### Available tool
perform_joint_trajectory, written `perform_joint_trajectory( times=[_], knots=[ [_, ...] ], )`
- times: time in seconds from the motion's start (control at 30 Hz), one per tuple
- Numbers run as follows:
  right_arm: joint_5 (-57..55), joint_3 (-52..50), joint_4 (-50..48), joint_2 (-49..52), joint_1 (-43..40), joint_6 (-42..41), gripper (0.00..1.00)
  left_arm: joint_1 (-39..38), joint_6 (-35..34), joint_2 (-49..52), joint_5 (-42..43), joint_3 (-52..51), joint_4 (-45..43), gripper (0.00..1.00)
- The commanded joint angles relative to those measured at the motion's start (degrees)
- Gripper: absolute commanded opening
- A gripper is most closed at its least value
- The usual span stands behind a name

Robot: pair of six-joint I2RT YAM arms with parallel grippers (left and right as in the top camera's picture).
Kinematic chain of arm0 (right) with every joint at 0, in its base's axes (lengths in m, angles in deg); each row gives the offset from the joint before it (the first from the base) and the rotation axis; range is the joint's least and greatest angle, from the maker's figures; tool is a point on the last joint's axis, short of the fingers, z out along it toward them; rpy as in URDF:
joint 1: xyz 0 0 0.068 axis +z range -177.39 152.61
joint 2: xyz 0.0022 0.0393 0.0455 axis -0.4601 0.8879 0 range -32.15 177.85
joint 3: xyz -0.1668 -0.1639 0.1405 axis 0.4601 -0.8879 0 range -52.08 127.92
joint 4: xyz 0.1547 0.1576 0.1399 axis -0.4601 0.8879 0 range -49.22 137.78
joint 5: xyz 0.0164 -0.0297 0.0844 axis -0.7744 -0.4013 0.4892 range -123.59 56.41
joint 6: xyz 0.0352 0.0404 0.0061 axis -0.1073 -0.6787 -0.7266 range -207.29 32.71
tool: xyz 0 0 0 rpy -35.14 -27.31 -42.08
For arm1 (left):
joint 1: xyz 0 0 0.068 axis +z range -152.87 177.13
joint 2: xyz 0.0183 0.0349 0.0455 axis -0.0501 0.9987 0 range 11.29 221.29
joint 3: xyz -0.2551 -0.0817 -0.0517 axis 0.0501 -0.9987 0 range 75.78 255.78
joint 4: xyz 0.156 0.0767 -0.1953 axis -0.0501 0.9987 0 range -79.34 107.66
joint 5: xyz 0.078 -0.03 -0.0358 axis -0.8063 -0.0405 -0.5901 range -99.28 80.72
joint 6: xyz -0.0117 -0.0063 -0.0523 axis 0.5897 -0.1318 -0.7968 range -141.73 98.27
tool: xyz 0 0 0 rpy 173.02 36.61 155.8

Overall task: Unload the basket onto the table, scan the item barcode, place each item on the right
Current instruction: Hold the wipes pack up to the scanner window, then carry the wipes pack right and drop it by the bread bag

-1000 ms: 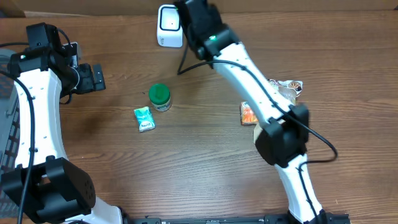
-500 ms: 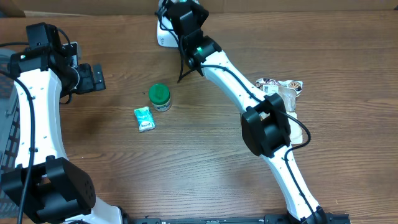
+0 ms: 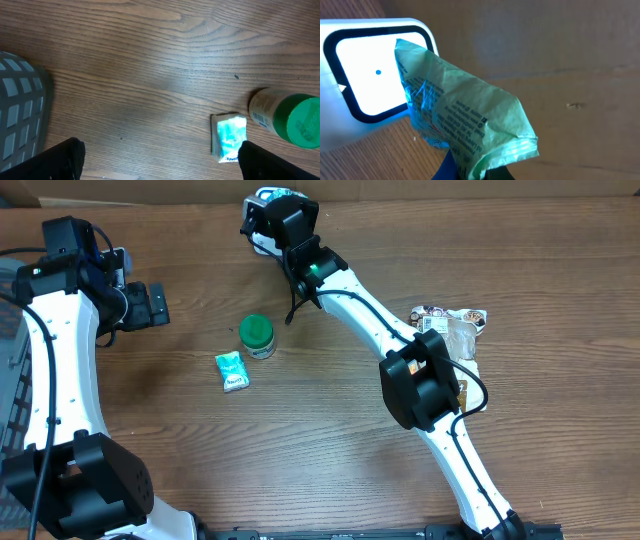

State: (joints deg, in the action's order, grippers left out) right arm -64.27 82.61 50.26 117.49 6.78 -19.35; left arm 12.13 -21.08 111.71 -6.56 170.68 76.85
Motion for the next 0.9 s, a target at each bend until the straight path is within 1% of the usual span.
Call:
perform_joint_trajectory(
  times=[0.0, 0.23, 0.3, 0.7, 0.77, 0.87],
  knots=[
    [-0.55, 1.75, -1.33, -0.37, 0.28, 2.62, 0.04, -0.02, 1.29, -0.02, 0.04, 0.90, -0.07, 1.00],
    [-4.20, 1.75, -4.57, -0.37, 0.72, 3.80, 0.04, -0.02, 1.29, -0.02, 0.04, 0.90, -0.07, 1.00],
    [-4.44, 1.75, -4.76, -0.37, 0.90, 5.03, 0.04, -0.02, 1.29, -0.02, 0.04, 0.90, -0.07, 1.00],
    [-6.99, 1.75, -4.85, -0.52, 1.20, 4.98, 0.04, -0.02, 1.29, -0.02, 0.04, 0.90, -0.07, 0.99],
    [-7.80, 1.75, -4.70, -1.27, 1.25, 3.93, 0.04, -0.02, 1.29, -0.02, 0.04, 0.90, -0.07, 1.00],
    [-8.11, 1.75, -4.46, -3.65, 1.51, -1.33, 0.04, -0.02, 1.29, -0.02, 0.04, 0.90, -0.07, 1.00]
  ],
)
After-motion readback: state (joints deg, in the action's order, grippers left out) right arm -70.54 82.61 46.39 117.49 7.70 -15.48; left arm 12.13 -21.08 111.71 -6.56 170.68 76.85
